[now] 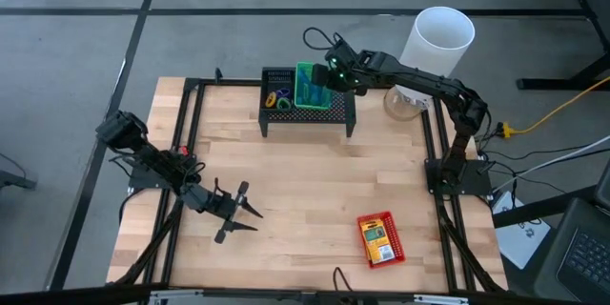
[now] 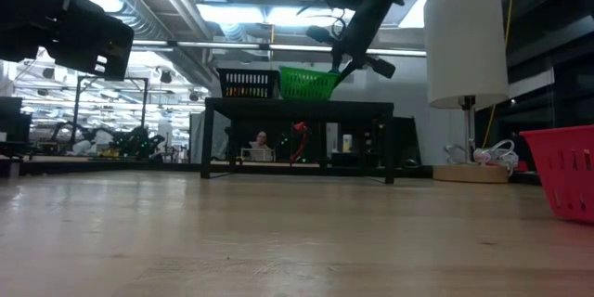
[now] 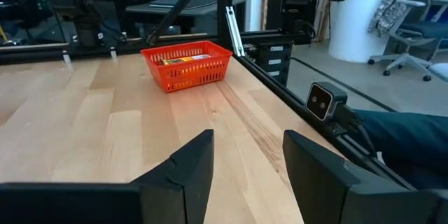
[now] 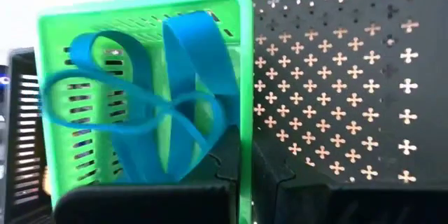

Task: Pick & Place Office Desk Supplies
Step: Put the green basket on the shelf

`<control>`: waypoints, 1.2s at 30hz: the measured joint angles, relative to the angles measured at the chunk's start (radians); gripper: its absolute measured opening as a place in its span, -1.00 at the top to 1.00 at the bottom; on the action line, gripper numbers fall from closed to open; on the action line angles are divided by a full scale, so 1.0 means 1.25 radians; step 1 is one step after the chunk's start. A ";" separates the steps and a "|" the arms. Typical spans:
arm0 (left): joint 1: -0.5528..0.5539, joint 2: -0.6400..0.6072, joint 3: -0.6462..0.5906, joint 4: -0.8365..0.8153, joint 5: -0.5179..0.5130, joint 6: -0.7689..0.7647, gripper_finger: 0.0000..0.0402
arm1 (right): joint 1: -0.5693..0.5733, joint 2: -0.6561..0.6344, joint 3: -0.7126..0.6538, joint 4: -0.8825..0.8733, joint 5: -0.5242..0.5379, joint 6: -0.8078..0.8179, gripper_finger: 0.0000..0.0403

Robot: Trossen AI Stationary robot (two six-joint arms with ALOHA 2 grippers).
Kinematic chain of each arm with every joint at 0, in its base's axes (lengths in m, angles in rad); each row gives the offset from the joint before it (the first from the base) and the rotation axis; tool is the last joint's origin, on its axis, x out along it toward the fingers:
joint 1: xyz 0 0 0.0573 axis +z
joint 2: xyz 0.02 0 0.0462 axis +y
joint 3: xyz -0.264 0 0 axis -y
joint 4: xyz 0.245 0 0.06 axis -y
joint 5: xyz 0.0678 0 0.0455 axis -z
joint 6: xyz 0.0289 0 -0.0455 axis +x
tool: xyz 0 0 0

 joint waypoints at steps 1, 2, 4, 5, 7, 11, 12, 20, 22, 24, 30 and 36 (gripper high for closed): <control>0.000 0.000 0.000 0.000 0.000 0.000 0.16 | -0.001 0.002 0.000 0.000 -0.004 0.000 0.95; 0.000 0.000 0.000 0.000 0.000 0.000 0.16 | -0.001 0.002 0.000 -0.004 -0.005 -0.002 0.95; 0.000 0.000 0.000 -0.003 0.000 0.000 0.16 | -0.002 0.002 0.000 0.001 -0.004 -0.005 0.95; 0.000 0.000 0.000 -0.004 0.000 0.000 0.16 | -0.002 0.002 0.000 0.001 -0.005 -0.005 0.95; 0.000 0.000 0.000 -0.006 0.000 -0.001 0.16 | -0.002 0.002 0.000 -0.003 -0.004 -0.005 0.95; 0.000 0.000 0.000 -0.006 0.000 -0.001 0.16 | -0.002 0.002 0.000 -0.002 -0.009 -0.006 0.95; 0.000 0.000 0.000 -0.006 0.000 -0.002 0.16 | -0.002 0.002 0.000 -0.001 -0.010 -0.006 0.95; 0.000 0.000 0.000 -0.008 0.000 -0.003 0.16 | -0.002 0.002 0.000 -0.002 -0.024 -0.004 0.94; 0.000 0.000 0.000 -0.012 0.000 -0.006 0.16 | -0.001 0.002 0.000 -0.001 -0.016 0.000 0.90; 0.000 0.000 0.000 -0.017 0.000 -0.007 0.16 | -0.002 0.002 0.000 -0.001 -0.012 0.002 0.84; 0.000 0.000 0.000 -0.019 0.000 -0.009 0.16 | -0.002 0.002 0.000 -0.001 -0.015 -0.006 0.70; 0.000 0.000 0.000 -0.019 0.000 -0.010 0.16 | -0.002 0.002 0.000 0.001 -0.020 -0.014 0.52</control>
